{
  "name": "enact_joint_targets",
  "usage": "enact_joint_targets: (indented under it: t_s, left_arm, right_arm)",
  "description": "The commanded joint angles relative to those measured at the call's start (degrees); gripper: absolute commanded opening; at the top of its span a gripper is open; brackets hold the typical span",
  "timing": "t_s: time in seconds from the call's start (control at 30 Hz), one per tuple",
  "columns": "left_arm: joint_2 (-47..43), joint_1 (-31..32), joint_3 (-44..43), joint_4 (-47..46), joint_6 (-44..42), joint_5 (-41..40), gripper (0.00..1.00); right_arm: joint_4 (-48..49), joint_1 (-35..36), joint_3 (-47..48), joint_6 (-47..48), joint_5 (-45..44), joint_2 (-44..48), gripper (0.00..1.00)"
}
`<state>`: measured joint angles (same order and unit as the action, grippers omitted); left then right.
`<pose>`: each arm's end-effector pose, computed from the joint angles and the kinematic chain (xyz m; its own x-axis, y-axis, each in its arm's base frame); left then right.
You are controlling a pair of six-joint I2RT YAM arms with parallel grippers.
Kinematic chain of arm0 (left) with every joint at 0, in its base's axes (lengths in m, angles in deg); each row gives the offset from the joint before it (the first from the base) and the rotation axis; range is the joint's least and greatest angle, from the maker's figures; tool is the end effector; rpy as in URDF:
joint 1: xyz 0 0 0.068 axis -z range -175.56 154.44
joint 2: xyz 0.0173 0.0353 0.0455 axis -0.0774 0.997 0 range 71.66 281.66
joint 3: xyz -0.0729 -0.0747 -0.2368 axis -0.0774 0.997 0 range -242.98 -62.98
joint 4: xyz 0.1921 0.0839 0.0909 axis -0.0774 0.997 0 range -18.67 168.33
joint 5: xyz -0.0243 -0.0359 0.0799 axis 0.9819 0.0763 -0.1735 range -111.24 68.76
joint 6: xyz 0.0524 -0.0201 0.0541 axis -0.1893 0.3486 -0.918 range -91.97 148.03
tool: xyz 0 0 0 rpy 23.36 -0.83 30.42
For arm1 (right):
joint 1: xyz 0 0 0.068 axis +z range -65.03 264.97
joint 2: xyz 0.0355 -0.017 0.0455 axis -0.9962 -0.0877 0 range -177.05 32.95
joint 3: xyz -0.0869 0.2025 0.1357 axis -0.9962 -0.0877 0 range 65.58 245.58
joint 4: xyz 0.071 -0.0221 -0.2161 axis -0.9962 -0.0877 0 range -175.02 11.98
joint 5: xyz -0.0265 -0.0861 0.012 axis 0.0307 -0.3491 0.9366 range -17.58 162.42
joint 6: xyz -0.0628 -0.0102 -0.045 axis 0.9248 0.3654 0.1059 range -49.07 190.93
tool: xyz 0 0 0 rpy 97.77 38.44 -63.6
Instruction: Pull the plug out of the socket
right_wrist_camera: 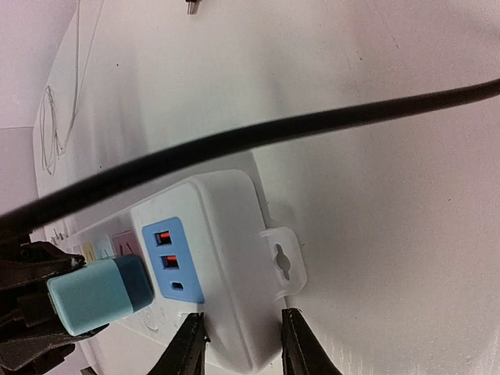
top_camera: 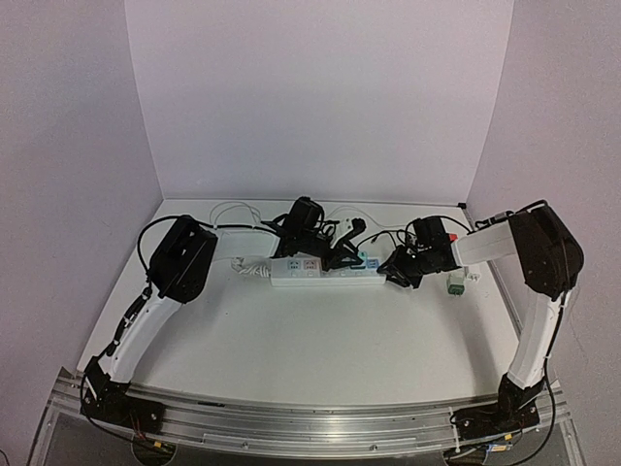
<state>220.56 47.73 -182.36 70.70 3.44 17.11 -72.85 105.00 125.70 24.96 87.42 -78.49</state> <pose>0.3762 -0.4113 0.1303 0.0685 0.3838 -0.9209 0.9949 0.0425 0.0917 0.3556 0.1479 0.1199 -0.8299 0.4367 -0.3473 0.1403 0.7657 0.6278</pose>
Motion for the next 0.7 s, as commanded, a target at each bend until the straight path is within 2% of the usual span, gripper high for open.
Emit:
enact_joint_targets:
  t_s: [0.0,0.3,0.67]
  left_arm:
    - [-5.99,-0.48,-1.31,-3.73,0.79,6.61,0.0]
    - [-6.41,-0.91,-3.68,-4.01,1.0,9.73,0.0]
    - [-7.93,-1.71,-5.58,-10.13,5.57,12.34,0.0]
  right_arm:
    - [0.8,1.56,-1.43,-1.94,-0.02,0.43,0.29]
    - [0.8,3.28,-2.4,-4.14,-2.6,0.83,0.27]
    - [-0.52,4.28,-4.97,-5.77,-6.92,1.83,0.26]
